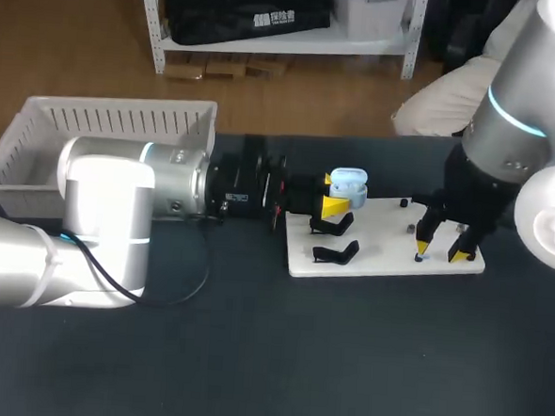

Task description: Pick up each earbud case from the left stands, insert the matching earbuds, close the lid, and place the case in the box.

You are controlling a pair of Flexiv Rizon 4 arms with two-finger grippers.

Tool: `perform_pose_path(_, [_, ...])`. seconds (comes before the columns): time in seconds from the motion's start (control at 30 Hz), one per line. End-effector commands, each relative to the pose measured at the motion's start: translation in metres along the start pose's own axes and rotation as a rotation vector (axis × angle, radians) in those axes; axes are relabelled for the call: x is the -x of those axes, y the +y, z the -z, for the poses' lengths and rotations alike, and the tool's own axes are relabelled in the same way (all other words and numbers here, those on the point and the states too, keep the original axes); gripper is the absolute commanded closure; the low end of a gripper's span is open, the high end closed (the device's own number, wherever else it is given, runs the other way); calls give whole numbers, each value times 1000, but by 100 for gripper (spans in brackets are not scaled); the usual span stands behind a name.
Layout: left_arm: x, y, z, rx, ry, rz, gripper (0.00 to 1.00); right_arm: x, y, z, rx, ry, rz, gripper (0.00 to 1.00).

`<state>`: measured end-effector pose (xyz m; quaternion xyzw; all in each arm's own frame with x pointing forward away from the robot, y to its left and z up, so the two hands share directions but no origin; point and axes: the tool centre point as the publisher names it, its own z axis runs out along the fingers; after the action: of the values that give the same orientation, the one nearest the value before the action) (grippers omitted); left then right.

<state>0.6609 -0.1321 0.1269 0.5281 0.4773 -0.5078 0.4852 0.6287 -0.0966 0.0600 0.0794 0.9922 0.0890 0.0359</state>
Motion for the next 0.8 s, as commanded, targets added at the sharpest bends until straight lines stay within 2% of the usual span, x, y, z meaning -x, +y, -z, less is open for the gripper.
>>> perform_pose_path(0.03, [-1,-1,0,4,-4,-4,100,5,-1,-6,4,-3,0,59])
perform_pose_path(0.8, [-1,-1,0,4,-4,-4,100,22,3,-27,13,3,1,62])
